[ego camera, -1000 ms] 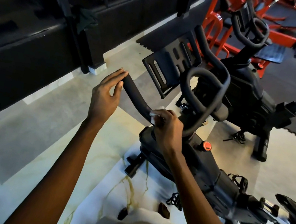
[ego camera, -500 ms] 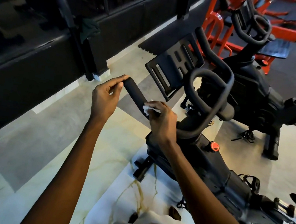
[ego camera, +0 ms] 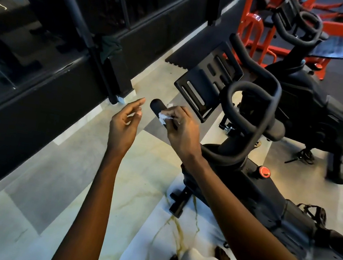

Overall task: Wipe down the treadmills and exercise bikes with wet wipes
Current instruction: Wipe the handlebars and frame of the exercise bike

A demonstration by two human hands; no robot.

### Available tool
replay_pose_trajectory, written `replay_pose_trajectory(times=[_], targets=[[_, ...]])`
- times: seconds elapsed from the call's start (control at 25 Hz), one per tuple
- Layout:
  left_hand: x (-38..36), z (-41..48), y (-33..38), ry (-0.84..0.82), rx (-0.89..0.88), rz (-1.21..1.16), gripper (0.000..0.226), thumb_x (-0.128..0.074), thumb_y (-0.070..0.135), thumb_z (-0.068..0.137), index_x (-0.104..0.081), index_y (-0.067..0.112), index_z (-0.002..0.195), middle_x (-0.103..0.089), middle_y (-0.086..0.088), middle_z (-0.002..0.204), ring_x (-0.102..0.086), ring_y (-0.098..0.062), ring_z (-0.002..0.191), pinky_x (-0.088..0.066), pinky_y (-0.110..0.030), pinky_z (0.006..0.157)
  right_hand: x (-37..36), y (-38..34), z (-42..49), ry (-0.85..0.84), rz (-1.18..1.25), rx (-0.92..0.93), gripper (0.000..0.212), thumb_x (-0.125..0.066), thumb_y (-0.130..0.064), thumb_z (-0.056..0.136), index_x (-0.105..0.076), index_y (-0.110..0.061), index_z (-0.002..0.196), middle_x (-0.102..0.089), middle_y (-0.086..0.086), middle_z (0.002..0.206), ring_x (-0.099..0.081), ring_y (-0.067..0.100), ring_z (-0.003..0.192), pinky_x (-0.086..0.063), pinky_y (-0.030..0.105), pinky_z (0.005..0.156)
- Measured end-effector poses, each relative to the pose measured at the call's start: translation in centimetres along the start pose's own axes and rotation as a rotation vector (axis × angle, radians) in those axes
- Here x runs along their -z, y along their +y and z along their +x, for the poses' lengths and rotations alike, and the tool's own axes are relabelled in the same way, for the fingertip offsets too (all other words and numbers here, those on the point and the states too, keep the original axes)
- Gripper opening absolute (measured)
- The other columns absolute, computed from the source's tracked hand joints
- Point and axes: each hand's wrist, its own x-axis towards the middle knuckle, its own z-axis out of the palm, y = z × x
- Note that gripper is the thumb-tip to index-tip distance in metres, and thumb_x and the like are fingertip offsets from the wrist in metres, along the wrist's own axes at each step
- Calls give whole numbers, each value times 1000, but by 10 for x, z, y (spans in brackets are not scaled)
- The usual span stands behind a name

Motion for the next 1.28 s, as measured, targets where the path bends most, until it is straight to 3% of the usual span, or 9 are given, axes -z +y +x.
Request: replay_pose_trajectory(times=[0.16, 0.28, 0.44, 0.64, 0.88, 1.04, 1.16, 1.28], targets=[[-5, 6, 7, -148, 2, -17, 44, -50, 6, 103, -56, 23, 143, -59, 13, 142, -54, -3, 131, -46, -29, 109, 22, 30, -24, -18, -43, -62, 14, -68, -6, 91, -67, -13, 103, -69, 1, 109, -67, 14, 98, -57, 35, 84], [-5, 7, 8, -142, 39, -56, 44, -48, 4, 103, -57, 24, 141, -60, 11, 141, -55, -7, 130, -46, -33, 111, 4, 7, 1, 33, -2, -20, 9, -67, -10, 93, -66, -12, 103, -70, 1, 107, -65, 10, 95, -56, 26, 84], [0, 5, 12, -82, 55, -88, 40, -44, 3, 104, -60, 21, 137, -64, 7, 134, -57, -7, 127, -46, -29, 110, -6, -7, 20, -14, 5, 19, 14, -66, -9, 92, -68, -11, 106, -71, 1, 109, -65, 14, 99, -55, 28, 86], [13, 3, 4, 55, 74, -106, 38, -44, -1, 103, -64, 18, 130, -66, 2, 131, -59, -9, 124, -48, -35, 109, 12, 5, 3, -35, -30, 34, 14, -71, -9, 89, -71, -13, 102, -71, 0, 107, -68, 13, 95, -57, 30, 85], [4, 3, 12, 67, 71, -86, 34, -46, 6, 105, -63, 15, 133, -65, 3, 132, -59, -7, 123, -49, -34, 107, -9, -9, 27, -77, -127, 175, 19, -67, -2, 90, -72, -11, 105, -70, 4, 108, -63, 18, 101, -55, 29, 87], [-18, 2, 13, -42, 3, 80, 40, -54, 25, 104, -51, 26, 144, -55, 12, 141, -53, 2, 125, -49, -30, 106, 20, 10, -11, -61, -124, 19, 22, -70, 1, 86, -74, -11, 104, -71, 4, 107, -67, 17, 94, -55, 27, 83], [-45, -10, 8, -114, -45, 161, 67, -66, 25, 98, -32, 29, 155, -40, -3, 153, -50, -13, 130, -52, -31, 102, 46, 20, -28, -194, -234, -49, 23, -71, 1, 85, -74, -13, 102, -71, 4, 104, -67, 19, 93, -56, 31, 82], [-53, -11, 5, -42, -97, 277, 71, -67, 25, 97, -30, 22, 157, -30, -8, 160, -40, -23, 142, -45, -37, 109, 61, 23, -24, -263, -219, -100, 24, -70, -4, 86, -69, -16, 107, -71, 1, 106, -66, 15, 98, -54, 28, 85]])
